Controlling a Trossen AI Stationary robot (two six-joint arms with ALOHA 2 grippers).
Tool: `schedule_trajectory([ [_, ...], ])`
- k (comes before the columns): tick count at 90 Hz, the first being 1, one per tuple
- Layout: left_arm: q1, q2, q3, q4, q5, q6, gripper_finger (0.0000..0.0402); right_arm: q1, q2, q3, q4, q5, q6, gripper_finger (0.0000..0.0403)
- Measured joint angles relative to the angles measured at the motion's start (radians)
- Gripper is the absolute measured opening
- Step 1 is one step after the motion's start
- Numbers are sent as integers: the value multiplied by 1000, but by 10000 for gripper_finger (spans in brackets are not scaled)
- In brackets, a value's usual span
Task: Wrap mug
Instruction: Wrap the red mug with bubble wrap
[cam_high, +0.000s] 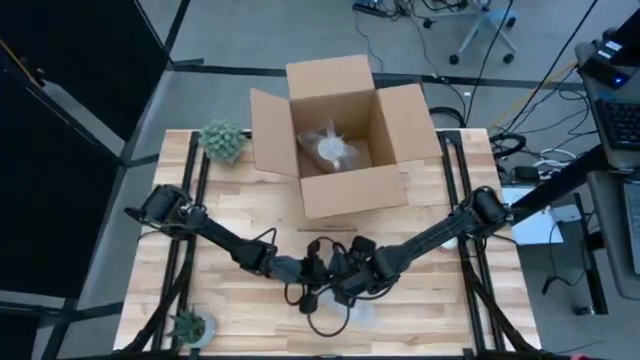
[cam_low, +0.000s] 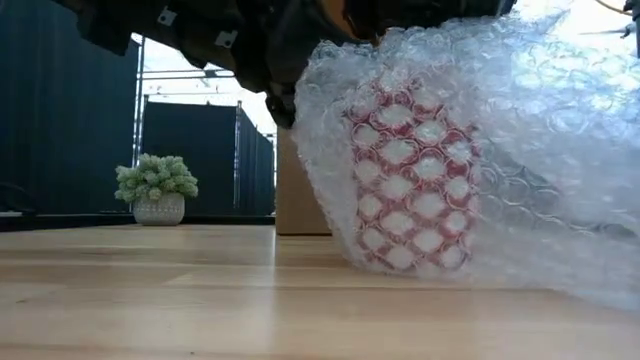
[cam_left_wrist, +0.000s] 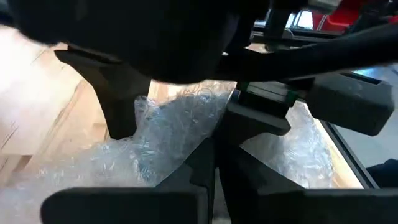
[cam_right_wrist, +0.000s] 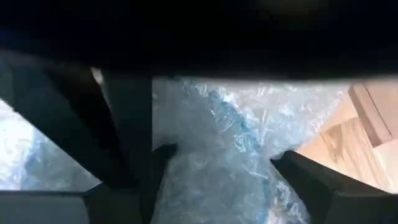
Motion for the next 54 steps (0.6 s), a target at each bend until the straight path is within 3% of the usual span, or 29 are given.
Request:
schedule_trajectory([
  [17, 1, -51, 27, -104, 3, 18, 11, 3, -12, -7, 18, 11, -22, 219],
  [37, 15, 71, 38, -79, 3, -48, 11, 3, -22, -11, 24, 1, -60, 219],
  [54, 16, 88, 41, -66, 11, -45, 11, 4, -86, -18, 16, -6, -84, 219],
])
